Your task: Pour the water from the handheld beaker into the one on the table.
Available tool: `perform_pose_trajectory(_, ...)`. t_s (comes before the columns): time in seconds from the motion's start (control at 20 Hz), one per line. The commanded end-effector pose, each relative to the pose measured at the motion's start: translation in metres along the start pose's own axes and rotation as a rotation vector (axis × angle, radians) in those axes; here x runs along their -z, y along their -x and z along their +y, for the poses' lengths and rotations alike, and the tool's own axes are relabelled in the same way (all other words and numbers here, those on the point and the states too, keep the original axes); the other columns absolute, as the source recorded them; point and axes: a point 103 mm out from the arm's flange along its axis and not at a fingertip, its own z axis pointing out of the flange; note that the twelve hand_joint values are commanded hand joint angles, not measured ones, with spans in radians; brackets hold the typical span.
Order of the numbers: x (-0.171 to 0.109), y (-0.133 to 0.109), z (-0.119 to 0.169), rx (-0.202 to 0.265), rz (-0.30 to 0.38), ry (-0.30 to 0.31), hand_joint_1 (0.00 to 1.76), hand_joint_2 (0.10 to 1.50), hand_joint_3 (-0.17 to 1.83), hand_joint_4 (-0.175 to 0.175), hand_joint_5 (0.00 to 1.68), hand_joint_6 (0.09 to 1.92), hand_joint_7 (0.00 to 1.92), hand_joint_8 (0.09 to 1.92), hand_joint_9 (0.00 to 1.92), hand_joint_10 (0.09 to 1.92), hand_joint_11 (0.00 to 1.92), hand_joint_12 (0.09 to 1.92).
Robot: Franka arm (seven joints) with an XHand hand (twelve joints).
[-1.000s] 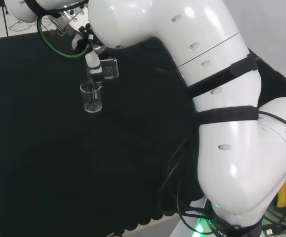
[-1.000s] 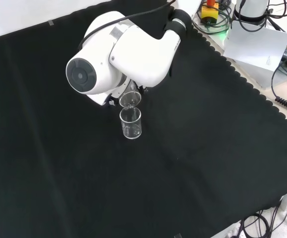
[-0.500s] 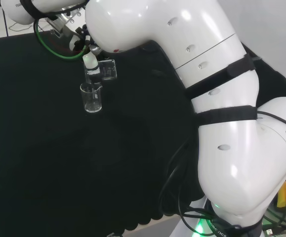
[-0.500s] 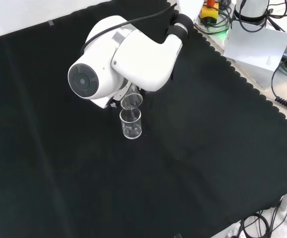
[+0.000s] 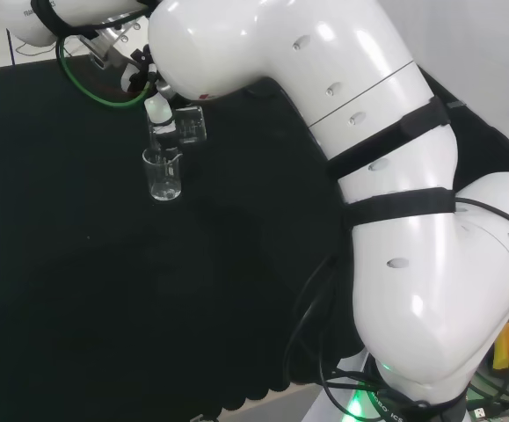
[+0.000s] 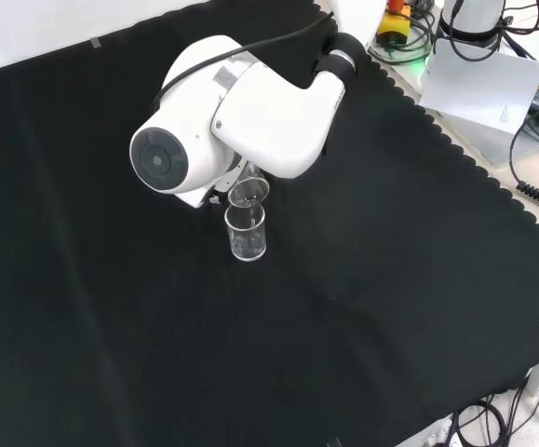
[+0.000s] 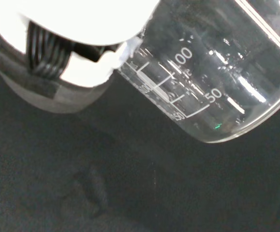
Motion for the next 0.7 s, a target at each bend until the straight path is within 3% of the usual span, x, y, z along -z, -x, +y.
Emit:
perform_pose_trajectory(0.05,0.0003,-0.0011,-0.0002,0.002,-0.014,-0.015,1.28,0.61,0.75,0.043,1.19,0.82,1.35,0.63,1.34,0.43,1.13,0.87)
perform_pose_trajectory(0.7,-0.0003,0.0018,0.0002,-0.008,-0.006,-0.028,1.28,0.61,0.75,0.043,1.19,0.82,1.34,0.63,1.34,0.43,1.13,0.87)
